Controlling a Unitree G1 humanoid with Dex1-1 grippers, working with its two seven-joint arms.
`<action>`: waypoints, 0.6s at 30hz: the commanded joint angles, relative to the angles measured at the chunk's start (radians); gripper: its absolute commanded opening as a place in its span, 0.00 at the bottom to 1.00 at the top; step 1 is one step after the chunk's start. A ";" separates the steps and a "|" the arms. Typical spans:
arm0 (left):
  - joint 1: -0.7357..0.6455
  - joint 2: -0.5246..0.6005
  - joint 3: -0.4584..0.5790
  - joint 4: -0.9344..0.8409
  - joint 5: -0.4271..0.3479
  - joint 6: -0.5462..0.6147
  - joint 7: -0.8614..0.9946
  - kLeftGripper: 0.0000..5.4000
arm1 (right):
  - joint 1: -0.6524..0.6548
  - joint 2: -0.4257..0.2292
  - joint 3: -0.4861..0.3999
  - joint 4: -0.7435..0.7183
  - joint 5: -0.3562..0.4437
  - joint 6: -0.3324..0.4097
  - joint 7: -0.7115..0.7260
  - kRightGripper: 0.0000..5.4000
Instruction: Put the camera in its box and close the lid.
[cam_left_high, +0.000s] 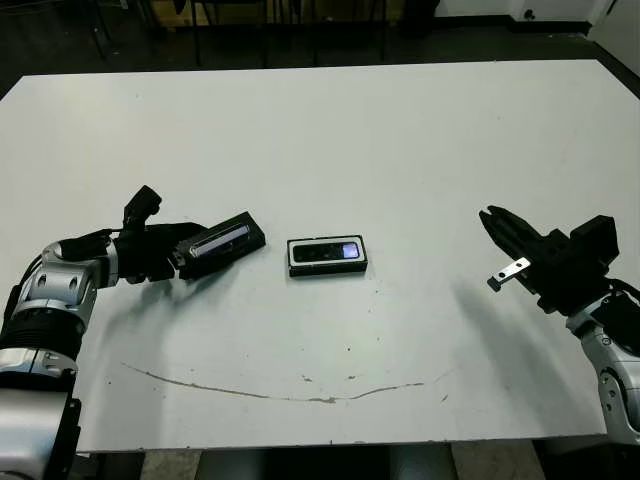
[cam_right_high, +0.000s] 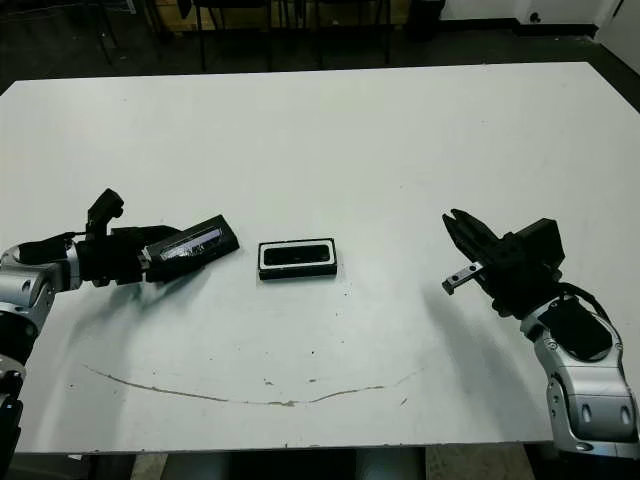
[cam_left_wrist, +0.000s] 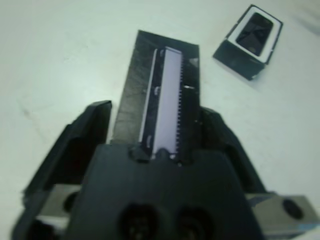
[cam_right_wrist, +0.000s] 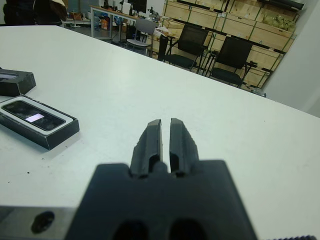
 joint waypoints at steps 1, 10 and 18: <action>0.016 0.023 -0.043 0.013 0.023 0.043 -0.078 0.59 | 0.014 -0.011 0.003 0.009 -0.005 0.020 -0.004 0.00; -0.024 0.060 -0.118 0.020 0.058 0.069 -0.197 0.52 | 0.016 -0.007 0.003 0.014 -0.006 0.011 -0.005 0.00; 0.116 0.011 0.065 -0.208 -0.040 0.014 0.066 0.52 | 0.013 0.010 0.009 0.037 0.009 -0.004 0.004 0.00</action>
